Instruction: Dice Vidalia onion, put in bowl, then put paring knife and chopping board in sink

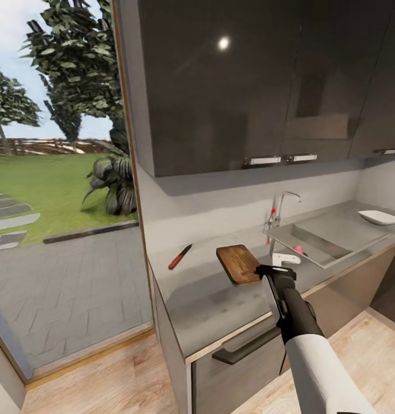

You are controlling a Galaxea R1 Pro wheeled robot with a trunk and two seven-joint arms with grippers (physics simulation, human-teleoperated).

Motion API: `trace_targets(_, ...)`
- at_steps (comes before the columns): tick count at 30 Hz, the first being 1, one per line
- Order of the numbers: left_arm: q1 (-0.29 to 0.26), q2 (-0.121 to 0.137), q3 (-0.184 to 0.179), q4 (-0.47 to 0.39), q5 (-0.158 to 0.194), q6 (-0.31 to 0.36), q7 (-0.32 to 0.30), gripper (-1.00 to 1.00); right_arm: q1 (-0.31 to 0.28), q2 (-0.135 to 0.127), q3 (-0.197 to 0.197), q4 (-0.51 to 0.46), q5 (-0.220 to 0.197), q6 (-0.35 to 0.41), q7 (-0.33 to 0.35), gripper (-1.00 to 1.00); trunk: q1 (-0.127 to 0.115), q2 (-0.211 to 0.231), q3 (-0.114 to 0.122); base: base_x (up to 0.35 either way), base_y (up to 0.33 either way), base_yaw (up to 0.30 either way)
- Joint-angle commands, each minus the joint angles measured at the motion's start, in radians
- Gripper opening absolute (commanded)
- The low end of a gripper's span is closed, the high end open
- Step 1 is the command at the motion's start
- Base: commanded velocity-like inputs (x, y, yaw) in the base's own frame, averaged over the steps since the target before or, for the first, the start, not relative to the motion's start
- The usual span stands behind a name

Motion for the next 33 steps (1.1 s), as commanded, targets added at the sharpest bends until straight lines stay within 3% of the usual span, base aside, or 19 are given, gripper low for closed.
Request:
trace_targets(1, 0.0, 0.0, 0.0, 0.001, 0.0, -0.003, 0.0, 1.0, 0.0, 0.001, -0.002, -0.001, 0.007, 0.007, 0.002, 1.0, 0.0, -0.001, 0.0, 0.005, 0.0, 0.0)
trace_targets(27, 0.0, -0.017, -0.003, 0.004, -0.002, -0.003, -0.002, 1.0, 0.0, -0.007, -0.006, 0.001, 0.007, 0.007, 0.004, 1.0, 0.0, -0.001, -0.004, 0.087, 0.033, 0.0)
trace_targets(33, 0.0, -0.017, -0.003, 0.004, -0.002, -0.002, -0.003, 1.0, 0.0, -0.006, -0.053, 0.001, 0.007, 0.008, 0.006, 1.0, 0.0, -0.001, -0.012, 0.271, 0.0, 0.0)
